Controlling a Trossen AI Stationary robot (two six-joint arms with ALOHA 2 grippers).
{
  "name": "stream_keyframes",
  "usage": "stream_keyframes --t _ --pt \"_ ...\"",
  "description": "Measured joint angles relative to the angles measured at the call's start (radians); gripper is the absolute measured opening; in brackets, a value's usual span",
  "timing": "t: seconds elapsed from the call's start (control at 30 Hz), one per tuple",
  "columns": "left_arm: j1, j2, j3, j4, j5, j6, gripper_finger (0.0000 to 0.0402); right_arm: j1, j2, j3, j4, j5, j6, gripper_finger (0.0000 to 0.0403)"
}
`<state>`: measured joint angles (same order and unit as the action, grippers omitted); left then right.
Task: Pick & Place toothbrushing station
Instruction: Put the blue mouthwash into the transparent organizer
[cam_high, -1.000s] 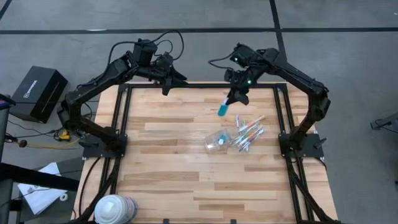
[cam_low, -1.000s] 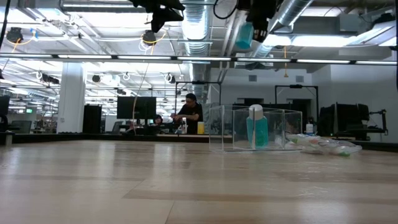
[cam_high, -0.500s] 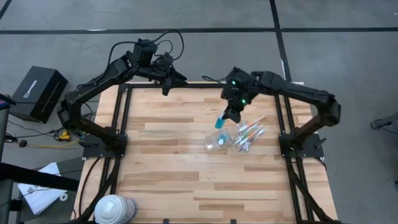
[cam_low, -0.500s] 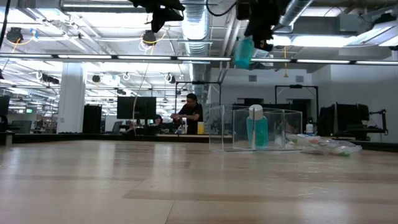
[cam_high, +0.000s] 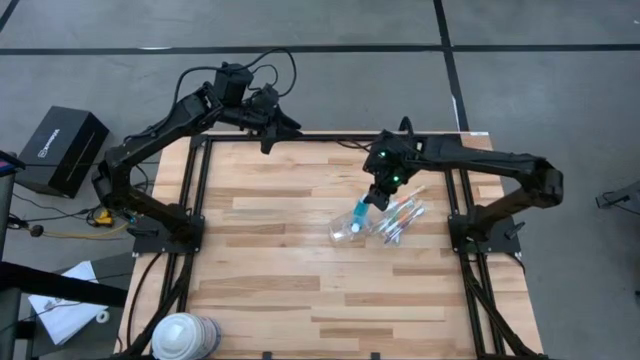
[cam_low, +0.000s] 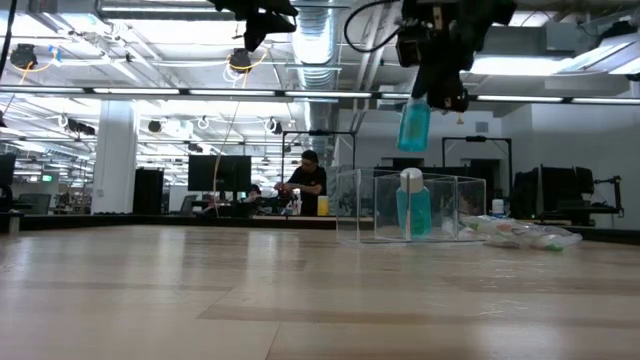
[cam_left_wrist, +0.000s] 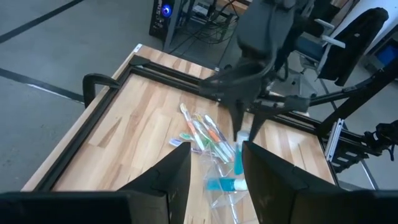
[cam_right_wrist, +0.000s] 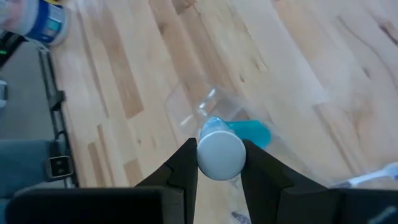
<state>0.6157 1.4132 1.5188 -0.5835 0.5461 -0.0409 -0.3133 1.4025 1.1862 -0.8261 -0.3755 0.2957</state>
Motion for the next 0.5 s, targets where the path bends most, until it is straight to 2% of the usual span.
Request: stream_keyframes --t 0.17,0.5 --pt "-0.007 0.005 -0.019 0.008 0.001 -0.010 0.0136 0.000 0.048 0.000 0.018 0.011 -0.030 0.0085" --pt "-0.010 0.005 -0.139 0.033 0.000 -0.020 0.0136 0.000 0.110 -0.001 0.055 0.011 -0.046 0.0085"
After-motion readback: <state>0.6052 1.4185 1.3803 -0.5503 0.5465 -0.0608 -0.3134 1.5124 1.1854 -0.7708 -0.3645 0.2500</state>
